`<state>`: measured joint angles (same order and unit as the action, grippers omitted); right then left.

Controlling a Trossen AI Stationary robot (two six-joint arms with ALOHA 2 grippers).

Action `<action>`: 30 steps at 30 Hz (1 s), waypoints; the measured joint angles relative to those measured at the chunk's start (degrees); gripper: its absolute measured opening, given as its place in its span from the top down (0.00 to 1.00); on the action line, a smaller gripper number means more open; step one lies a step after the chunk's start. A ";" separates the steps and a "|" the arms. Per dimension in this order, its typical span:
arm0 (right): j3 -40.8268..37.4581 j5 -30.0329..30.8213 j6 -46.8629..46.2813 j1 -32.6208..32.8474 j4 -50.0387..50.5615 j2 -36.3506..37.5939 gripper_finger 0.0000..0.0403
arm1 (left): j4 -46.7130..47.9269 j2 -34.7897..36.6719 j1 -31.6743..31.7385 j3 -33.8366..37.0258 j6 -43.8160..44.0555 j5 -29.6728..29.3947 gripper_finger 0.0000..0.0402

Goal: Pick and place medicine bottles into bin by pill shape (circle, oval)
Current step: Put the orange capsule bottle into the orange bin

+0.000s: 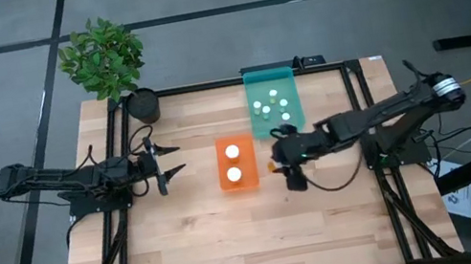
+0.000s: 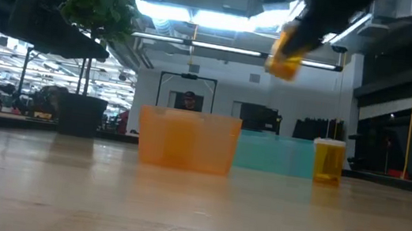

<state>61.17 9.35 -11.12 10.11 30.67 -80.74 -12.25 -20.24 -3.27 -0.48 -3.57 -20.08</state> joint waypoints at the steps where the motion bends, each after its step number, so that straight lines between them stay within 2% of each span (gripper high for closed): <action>1: 1.64 -0.02 1.87 -0.49 -0.08 -1.45 0.52 | 0.00 -0.01 -0.01 0.01 0.00 0.00 0.36; 7: 12.01 -1.47 10.22 -4.46 -0.09 -12.75 0.53 | 0.01 0.00 -0.01 0.01 -0.02 0.00 0.36; 11: 16.30 -2.07 12.96 -6.83 0.13 -19.97 0.53 | 0.00 0.01 -0.02 0.01 0.00 0.00 0.36; 16: 16.83 -5.61 13.10 -9.30 -0.35 -25.27 0.53 | 0.01 0.01 0.00 0.01 -0.02 0.00 0.36; 21: 16.87 -5.87 13.13 -9.97 -4.20 -28.70 0.53 | 0.02 0.01 -0.02 0.01 -0.02 0.00 0.36; 30: 16.87 -6.00 14.73 -11.36 -5.49 -32.53 0.53 | 0.04 -0.01 0.00 -0.01 -0.02 0.00 0.36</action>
<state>78.04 3.36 3.61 -1.25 25.18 -113.27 -12.21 -20.25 -3.27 -0.49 -3.59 -20.08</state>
